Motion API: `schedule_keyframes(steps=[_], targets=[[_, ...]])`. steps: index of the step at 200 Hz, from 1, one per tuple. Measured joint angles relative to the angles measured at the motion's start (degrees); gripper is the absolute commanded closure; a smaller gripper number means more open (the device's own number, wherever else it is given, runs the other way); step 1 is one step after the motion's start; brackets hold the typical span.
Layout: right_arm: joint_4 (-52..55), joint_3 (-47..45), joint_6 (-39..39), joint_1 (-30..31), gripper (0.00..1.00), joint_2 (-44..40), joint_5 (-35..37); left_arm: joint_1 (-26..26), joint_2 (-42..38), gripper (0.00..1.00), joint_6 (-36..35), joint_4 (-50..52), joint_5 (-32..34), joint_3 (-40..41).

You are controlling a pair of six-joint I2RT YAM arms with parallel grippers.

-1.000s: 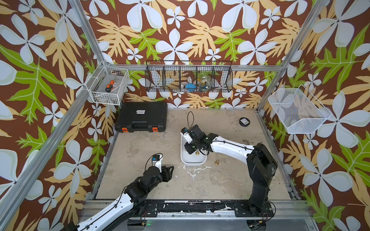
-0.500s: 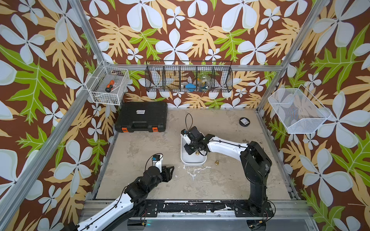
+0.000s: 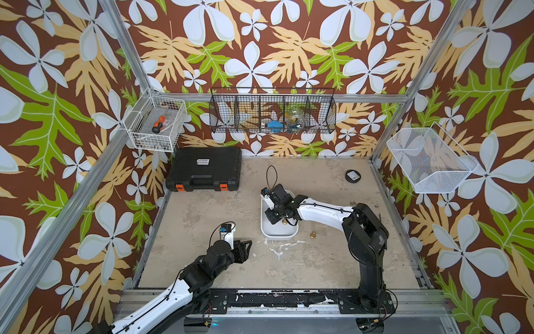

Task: Put the chess pieces into the storage box
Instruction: Place the chess piece in the storage box.

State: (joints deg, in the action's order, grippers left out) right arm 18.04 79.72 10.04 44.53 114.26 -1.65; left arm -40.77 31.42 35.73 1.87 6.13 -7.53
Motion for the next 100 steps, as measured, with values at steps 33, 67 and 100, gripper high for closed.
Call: schedule_keyframes(steps=[33, 67, 100], targets=[[0.0, -0.3, 0.0, 0.0, 0.88, 0.2, 0.1, 0.0, 0.0, 0.38, 0.0, 0.0, 0.0, 0.0], [-0.3, -0.5, 0.0, 0.0, 0.87, 0.3, 0.2, 0.0, 0.1, 0.37, 0.0, -0.1, 0.0, 0.0], [-0.4, -0.5, 0.0, 0.1, 0.87, 0.3, 0.2, 0.0, 0.1, 0.37, 0.0, -0.2, -0.1, 0.0]])
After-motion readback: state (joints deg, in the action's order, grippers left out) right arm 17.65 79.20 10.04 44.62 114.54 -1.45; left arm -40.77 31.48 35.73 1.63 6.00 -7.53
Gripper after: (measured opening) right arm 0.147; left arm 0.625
